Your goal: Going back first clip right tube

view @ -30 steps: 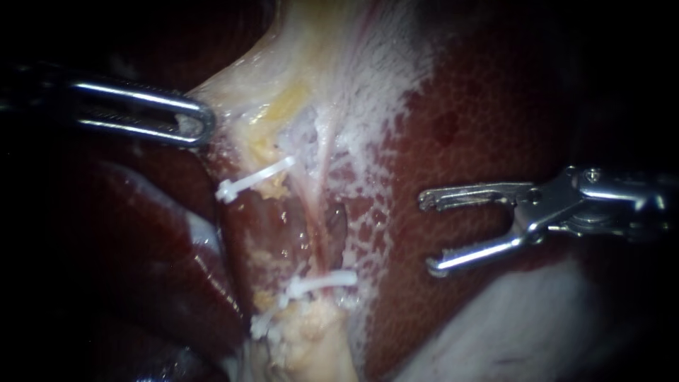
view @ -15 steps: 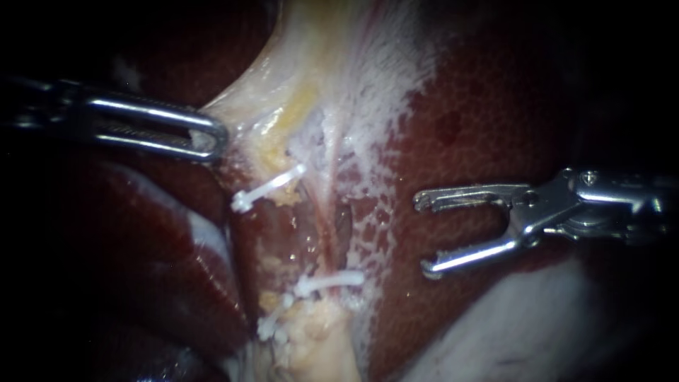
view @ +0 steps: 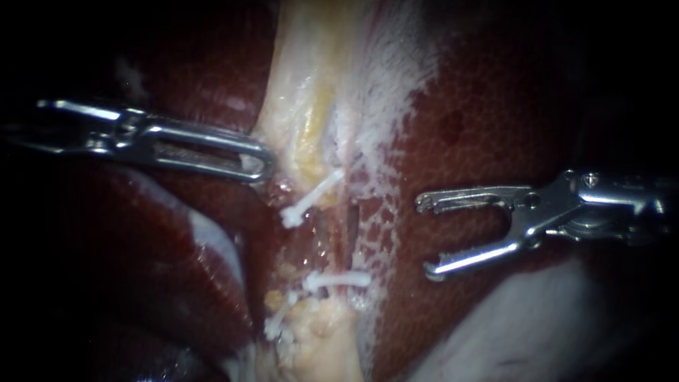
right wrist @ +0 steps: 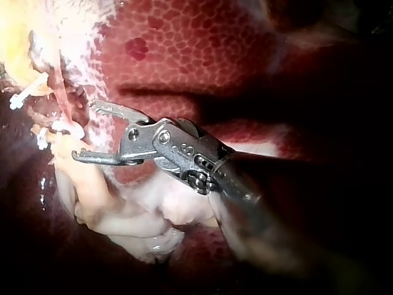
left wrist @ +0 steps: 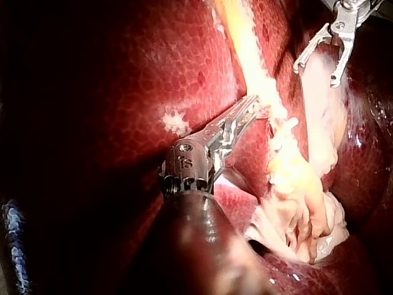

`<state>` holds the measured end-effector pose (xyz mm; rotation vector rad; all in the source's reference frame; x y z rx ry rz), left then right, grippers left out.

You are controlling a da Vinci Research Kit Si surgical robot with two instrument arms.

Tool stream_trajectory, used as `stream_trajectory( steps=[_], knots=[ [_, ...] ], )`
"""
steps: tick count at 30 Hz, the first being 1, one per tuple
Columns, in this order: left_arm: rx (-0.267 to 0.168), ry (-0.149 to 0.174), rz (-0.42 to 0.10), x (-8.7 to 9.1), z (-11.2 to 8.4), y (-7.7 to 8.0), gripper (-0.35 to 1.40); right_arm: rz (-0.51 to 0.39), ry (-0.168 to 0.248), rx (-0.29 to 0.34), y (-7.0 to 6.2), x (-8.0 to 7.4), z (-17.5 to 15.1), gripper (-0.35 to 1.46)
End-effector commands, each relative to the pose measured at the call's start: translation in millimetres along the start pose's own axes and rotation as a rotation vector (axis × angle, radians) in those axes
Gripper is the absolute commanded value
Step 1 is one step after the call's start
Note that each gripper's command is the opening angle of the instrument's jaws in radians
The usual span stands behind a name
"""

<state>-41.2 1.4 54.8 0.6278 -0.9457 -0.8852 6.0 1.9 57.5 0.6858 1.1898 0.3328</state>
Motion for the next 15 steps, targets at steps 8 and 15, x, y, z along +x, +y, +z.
stream_trajectory(
  steps=[8, 15],
  knots=[
    [0.005, 0.002, -0.002, 0.0, 0.2, -0.4, -0.35, 0.0, 0.0, -0.001, 0.1, 0.1, 0.0, 0.6],
    [0.006, 0.002, -0.001, 0.0, 0.2, -0.4, -0.35, 0.0, 0.0, -0.002, 0.1, 0.1, 0.0, 0.6]
  ],
)
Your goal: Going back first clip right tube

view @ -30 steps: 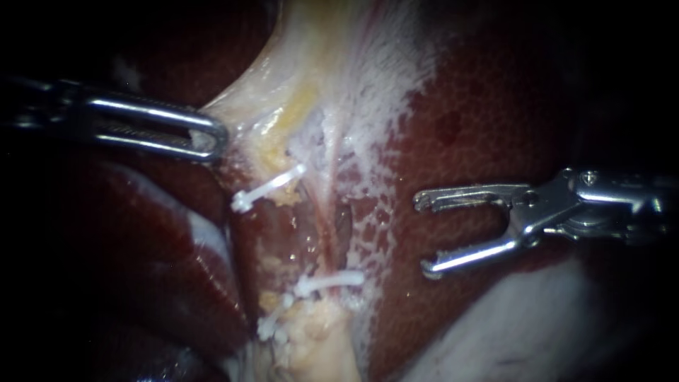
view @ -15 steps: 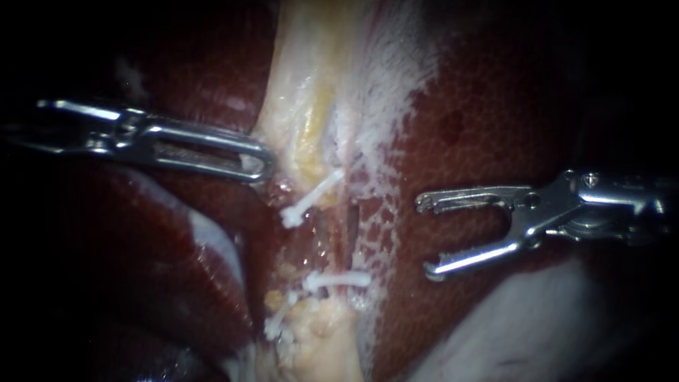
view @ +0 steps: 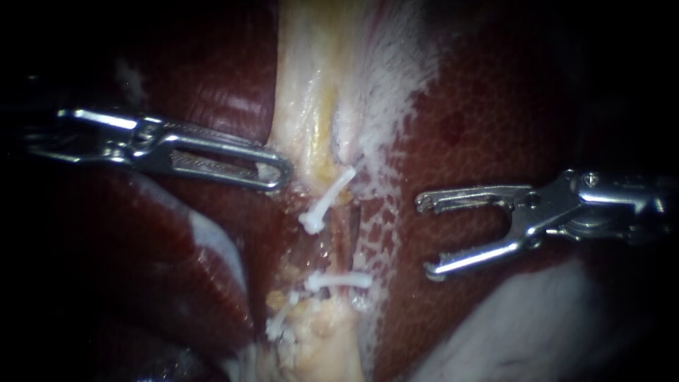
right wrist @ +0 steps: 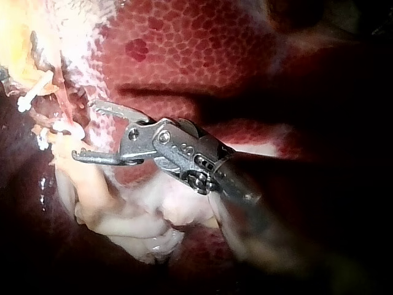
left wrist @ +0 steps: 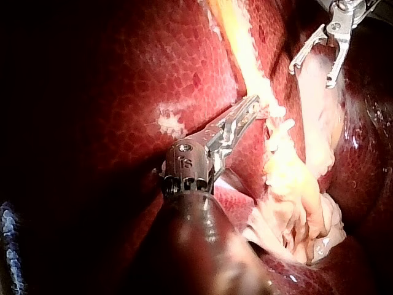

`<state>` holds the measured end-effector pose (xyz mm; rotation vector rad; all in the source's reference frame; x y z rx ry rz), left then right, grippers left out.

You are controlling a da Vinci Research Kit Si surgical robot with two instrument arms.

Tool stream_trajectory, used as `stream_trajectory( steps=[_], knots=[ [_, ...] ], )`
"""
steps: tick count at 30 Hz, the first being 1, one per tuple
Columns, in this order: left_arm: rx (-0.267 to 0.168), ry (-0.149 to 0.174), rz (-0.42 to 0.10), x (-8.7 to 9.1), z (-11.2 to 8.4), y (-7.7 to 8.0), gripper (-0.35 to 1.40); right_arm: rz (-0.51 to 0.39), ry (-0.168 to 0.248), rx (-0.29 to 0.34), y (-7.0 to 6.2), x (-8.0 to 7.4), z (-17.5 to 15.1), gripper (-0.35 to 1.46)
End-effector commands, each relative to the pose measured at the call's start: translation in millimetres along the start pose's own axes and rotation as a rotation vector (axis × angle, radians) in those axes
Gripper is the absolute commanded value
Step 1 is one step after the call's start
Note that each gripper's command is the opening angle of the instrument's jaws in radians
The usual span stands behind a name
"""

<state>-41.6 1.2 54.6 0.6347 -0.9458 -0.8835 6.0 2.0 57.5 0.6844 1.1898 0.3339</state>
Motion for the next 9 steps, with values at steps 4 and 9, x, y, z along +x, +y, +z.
stream_trajectory(
  steps=[4, 9],
  knots=[
    [0.0, 0.0, 0.0, 0.0, 0.0, 0.0, -0.35, 0.0, 0.0, 0.0, 0.0, 0.0, 0.0, 0.6],
    [0.0, 0.0, 0.0, 0.0, 0.0, 0.0, -0.35, 0.0, 0.0, 0.0, -0.1, 0.0, 0.0, 0.6]
  ],
)
